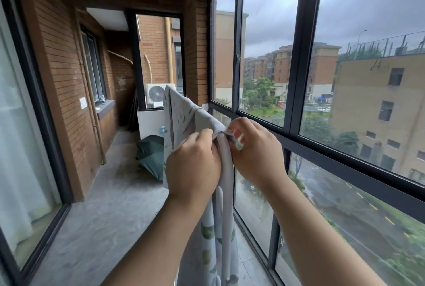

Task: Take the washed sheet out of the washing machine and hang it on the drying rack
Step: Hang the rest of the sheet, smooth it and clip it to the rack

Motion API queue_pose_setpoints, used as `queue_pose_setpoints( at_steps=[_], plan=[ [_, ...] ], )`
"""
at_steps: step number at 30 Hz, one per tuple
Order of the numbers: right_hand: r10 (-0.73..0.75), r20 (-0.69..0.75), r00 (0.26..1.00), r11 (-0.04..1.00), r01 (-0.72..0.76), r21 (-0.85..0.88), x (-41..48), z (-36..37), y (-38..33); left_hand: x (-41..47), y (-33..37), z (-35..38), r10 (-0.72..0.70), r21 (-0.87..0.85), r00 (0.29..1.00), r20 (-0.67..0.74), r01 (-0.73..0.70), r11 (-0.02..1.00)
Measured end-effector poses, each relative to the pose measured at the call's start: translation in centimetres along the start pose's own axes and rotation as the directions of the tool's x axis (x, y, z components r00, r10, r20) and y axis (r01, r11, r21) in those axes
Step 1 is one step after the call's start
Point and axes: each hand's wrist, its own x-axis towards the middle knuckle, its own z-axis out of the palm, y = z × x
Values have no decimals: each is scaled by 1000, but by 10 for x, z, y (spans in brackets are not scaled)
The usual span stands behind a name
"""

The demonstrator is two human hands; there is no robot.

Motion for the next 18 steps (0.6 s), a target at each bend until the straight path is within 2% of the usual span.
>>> queue_pose_setpoints(
  at_steps=[5,8,10,12,14,18],
  plan=[
    [39,126,991,999,-36,-24,18,0,-3,8,2,-4,-25,73,996,84,19,997],
    [65,117,991,998,-67,8,26,-7,-5,15,6,-9,-61,39,987,149,56,998],
    [74,109,991,996,-78,37,31,-12,-9,22,8,-13,-61,-10,990,128,62,998],
    [58,83,995,997,-62,44,31,-15,-14,27,10,-14,-56,-22,995,77,58,998],
    [25,13,1000,998,-25,62,28,-14,-16,27,13,-12,-21,36,999,30,20,999],
    [-16,-112,994,998,24,64,18,-14,-10,17,21,-14,59,86,998,34,-62,994]
  ],
)
